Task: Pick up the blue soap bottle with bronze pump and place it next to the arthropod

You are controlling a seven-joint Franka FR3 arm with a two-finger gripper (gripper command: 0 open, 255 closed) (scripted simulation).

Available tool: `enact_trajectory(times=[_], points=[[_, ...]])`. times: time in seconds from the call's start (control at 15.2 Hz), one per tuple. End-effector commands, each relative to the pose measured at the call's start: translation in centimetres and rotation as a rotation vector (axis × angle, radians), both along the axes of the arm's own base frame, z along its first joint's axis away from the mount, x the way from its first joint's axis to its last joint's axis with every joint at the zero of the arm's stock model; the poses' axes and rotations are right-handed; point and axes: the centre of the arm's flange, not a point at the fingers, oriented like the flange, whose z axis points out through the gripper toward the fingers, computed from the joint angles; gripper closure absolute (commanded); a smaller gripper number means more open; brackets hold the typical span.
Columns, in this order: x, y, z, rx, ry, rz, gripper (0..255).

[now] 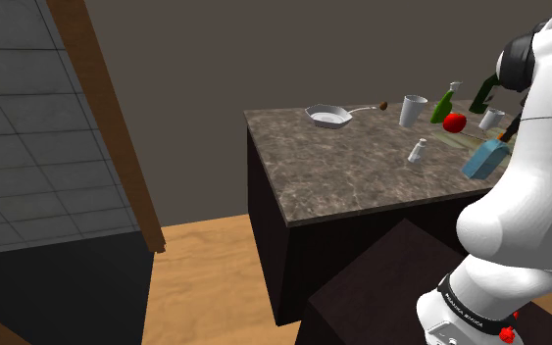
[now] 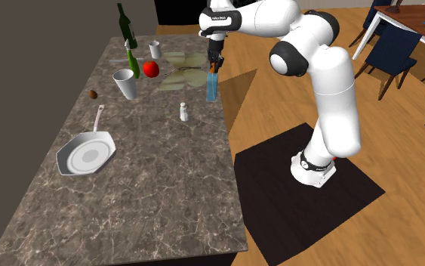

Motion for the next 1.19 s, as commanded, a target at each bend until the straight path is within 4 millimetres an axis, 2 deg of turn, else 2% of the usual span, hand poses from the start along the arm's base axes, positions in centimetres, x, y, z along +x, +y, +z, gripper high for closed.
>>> enact_trajectory(times=[0.0,0.07,0.4,0.66,1.12], points=[[0.0,0.0,0.0,0.000,0.000,0.000,255],[0.0,0.0,0.0,0.000,0.000,0.000,0],[0.0,0.0,0.0,0.000,0.000,0.000,0],[-0.5,-0.2,5.0,0.000,0.000,0.000,0],[-0.5,-0.2,5.0,0.000,0.000,0.000,0]])
